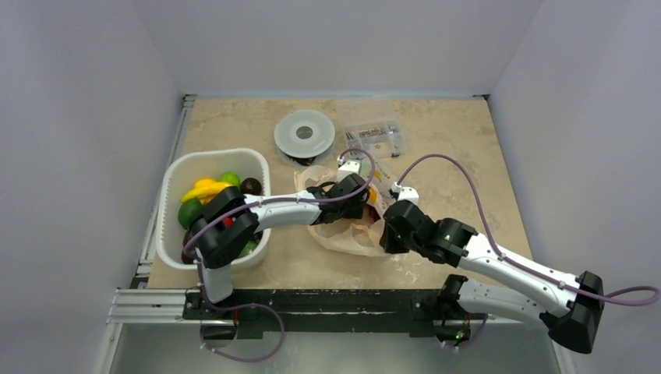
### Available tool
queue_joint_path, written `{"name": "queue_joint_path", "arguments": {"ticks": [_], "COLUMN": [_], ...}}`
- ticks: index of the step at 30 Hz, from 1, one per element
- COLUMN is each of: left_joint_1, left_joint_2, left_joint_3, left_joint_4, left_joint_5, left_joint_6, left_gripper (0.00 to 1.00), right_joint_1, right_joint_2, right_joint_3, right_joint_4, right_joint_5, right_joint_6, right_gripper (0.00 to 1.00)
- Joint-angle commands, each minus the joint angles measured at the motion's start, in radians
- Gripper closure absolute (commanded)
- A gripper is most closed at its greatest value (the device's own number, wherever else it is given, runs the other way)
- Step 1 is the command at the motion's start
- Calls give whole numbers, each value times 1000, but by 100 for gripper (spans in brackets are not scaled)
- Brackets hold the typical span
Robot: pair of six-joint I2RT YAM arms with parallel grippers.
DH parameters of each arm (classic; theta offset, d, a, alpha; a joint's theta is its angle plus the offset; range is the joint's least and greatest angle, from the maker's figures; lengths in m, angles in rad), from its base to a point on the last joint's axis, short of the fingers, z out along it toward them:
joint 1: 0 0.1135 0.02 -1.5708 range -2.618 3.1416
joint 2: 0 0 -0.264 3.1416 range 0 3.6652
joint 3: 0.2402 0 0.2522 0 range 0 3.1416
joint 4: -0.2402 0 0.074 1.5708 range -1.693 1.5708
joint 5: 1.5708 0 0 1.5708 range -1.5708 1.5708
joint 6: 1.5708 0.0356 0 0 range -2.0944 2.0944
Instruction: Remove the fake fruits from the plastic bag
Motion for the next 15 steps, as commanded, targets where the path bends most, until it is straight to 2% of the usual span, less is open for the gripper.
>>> {"name": "queue_joint_path", "arguments": {"ticks": [1,4,6,8,15], "left_joint_1": [12,12,12,12,13], "left_joint_2": [-51,-122,-181,-244,-443], "left_joint_3": [11,-23,-48,-72,-160], "left_joint_4": [-11,-24,-40,-73,-115], "left_joint_5": [16,69,109,144,352], "left_joint_6": [-3,-2,1,-7,-12], "left_gripper": [67,79,82,91,97], "right_joint_1": [3,4,4,4,4], "right_joint_2": [-12,-16,-19,-19,3], "right_joint_3": [50,52,58,70,84], "right_joint_4": [-10,-19,-21,-23,4], "right_joint_5": [78,103,112,122,152], "right_joint_6": [-18,-20,-22,-28,-55], "right_gripper": [100,100,100,100,100]}}
